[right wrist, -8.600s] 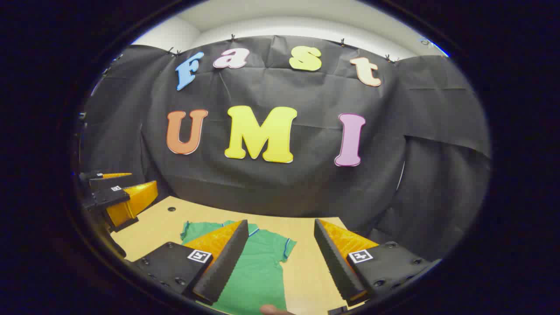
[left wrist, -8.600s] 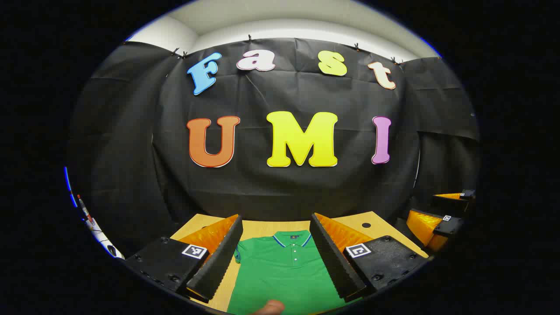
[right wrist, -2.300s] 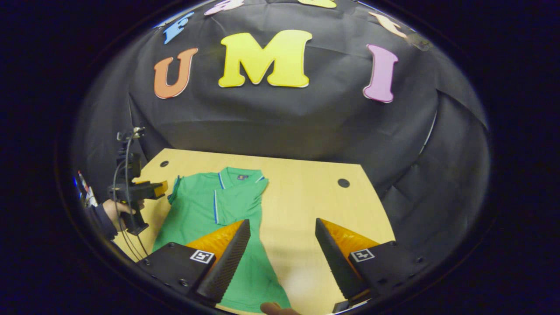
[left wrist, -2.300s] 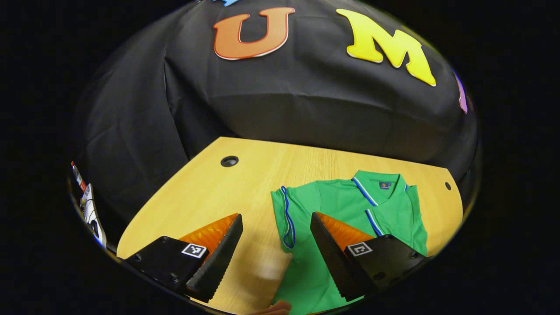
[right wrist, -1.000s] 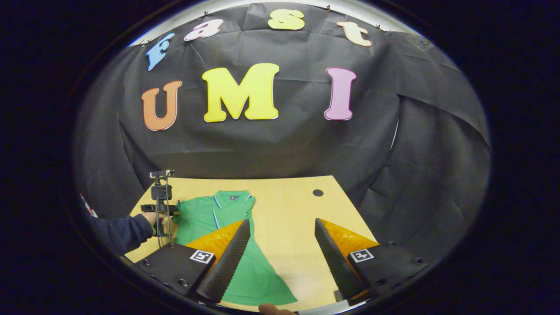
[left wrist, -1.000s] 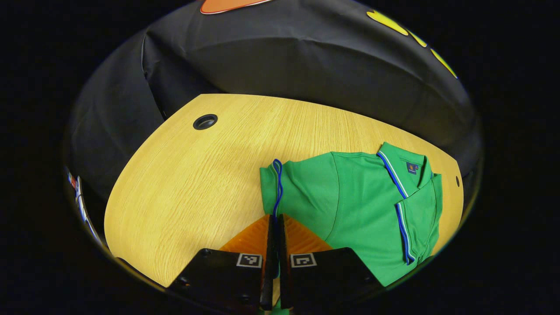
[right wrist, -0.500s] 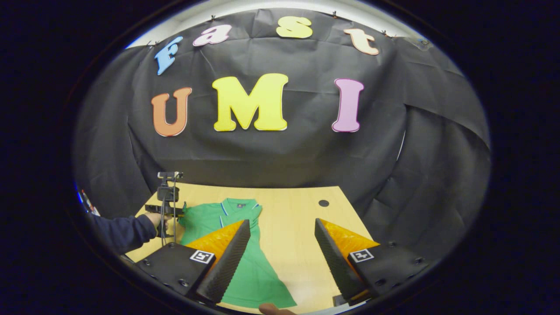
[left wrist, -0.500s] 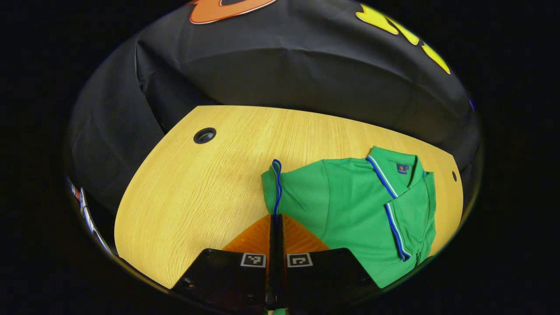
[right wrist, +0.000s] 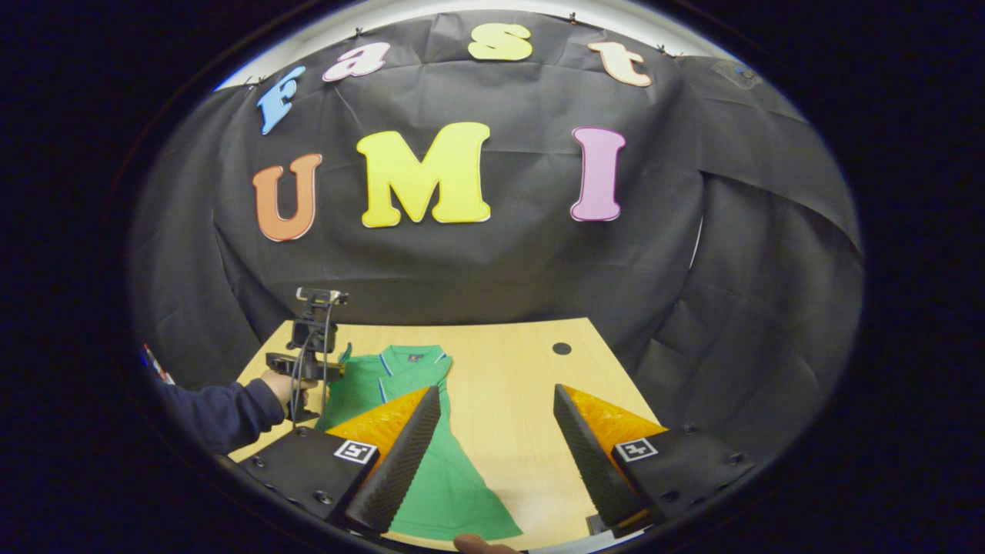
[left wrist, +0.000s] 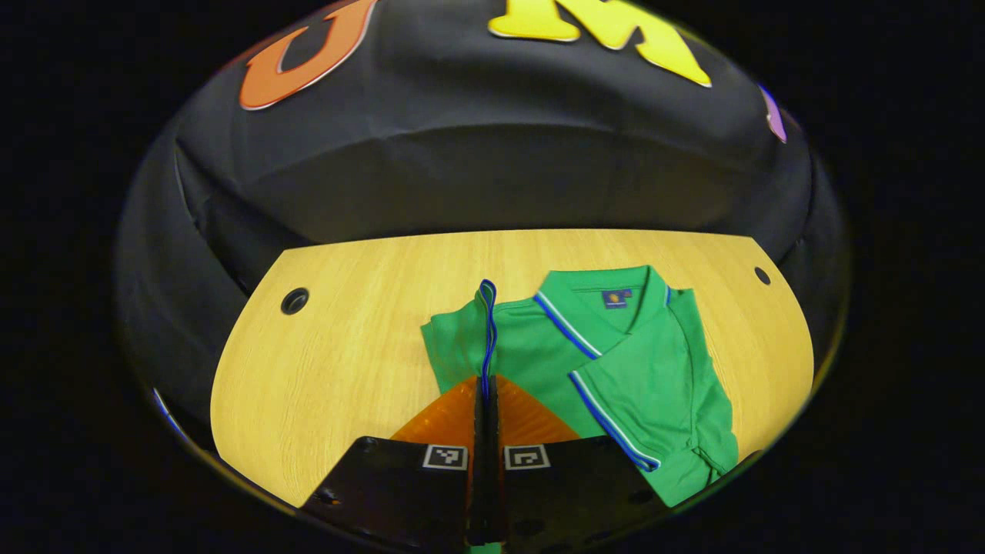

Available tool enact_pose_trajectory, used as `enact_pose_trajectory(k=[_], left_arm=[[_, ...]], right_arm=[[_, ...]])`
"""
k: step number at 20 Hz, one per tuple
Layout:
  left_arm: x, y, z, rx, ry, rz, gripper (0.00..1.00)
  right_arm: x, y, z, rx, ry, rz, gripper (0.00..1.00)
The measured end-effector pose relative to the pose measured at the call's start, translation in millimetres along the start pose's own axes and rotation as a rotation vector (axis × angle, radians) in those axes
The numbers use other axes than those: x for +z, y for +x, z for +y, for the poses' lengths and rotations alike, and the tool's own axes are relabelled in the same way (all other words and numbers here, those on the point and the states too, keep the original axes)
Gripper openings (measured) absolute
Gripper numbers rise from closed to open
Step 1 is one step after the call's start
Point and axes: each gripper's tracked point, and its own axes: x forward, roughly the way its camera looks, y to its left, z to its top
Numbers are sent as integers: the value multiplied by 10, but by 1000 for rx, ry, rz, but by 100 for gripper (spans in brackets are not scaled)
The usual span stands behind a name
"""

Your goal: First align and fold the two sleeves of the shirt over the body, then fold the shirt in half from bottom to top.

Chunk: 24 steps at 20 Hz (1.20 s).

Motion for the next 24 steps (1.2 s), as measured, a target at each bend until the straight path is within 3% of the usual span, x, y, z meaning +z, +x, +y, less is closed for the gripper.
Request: enact_pose_trajectory(k=[8,14,16,18,20,21,22,24], left_arm=[[-228,106,-695,-71,122,36,3],[-343,102,-1102,-174,75,65,5],[-413,108,-1168,-185,89,102,12],[-418,68,-1153,-172,95,110,57],[-313,-59,-1123,-177,83,68,61],[-246,-143,-1120,-190,70,45,70],[-181,-240,-1107,-196,53,24,87],[-94,-427,-1049,-185,28,5,99]], right_arm=[[-274,41,-189,-49,35,65,93],[-447,126,-267,-55,59,114,96],[-531,151,-268,-47,66,143,93],[-588,183,-261,-36,61,161,93],[-626,217,-240,-22,47,168,96],[-655,235,-225,-11,37,173,96],[-694,250,-211,-3,23,178,96],[-770,289,-173,13,-10,187,93]])
